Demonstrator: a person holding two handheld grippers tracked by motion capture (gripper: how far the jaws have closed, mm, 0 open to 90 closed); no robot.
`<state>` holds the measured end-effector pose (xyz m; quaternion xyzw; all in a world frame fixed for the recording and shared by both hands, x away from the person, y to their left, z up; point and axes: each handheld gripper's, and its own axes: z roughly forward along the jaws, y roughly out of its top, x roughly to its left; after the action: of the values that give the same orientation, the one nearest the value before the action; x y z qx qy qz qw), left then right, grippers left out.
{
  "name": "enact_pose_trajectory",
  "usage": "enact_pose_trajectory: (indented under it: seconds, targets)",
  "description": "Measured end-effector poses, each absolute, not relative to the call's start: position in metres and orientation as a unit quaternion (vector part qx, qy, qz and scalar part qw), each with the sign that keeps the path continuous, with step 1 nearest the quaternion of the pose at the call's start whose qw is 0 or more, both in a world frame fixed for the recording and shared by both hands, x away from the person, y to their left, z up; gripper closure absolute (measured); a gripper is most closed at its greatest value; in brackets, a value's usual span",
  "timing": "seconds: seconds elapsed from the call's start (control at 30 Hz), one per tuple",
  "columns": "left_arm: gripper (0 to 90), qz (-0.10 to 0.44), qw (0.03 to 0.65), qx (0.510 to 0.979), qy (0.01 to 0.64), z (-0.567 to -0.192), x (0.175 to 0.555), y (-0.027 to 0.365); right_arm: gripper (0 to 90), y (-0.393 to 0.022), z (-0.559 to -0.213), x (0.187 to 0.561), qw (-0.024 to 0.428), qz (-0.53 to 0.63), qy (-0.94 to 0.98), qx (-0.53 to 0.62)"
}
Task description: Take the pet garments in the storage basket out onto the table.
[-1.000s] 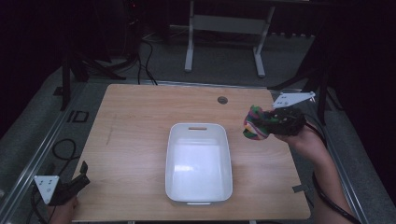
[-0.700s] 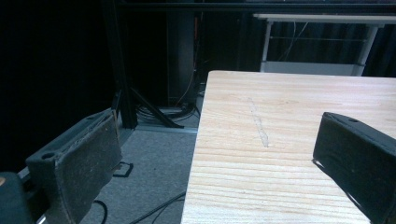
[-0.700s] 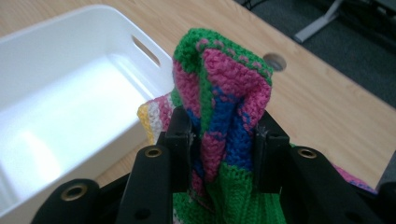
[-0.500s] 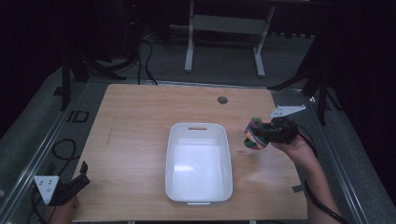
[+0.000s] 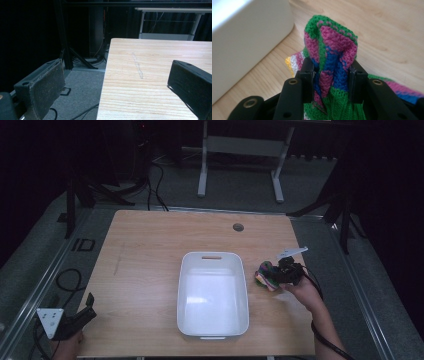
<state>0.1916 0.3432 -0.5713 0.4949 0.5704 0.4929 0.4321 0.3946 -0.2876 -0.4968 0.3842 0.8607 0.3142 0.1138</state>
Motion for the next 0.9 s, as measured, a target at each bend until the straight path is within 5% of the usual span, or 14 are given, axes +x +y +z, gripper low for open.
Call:
enact_pose_trajectory:
  seconds: [0.33, 0.9]
  targets:
    - [1.3, 0.494, 0.431, 0.495, 0.570, -0.571, 0.192, 0.343, 60.5, -0.283, -0.530, 0.394, 0.106, 0.315, 0.851, 0.407]
    - [1.4, 0.495, 0.432, 0.494, 0.570, -0.571, 0.191, 0.343, 17.8, -0.296, -0.477, 0.368, 0.159, 0.359, 0.830, 0.395]
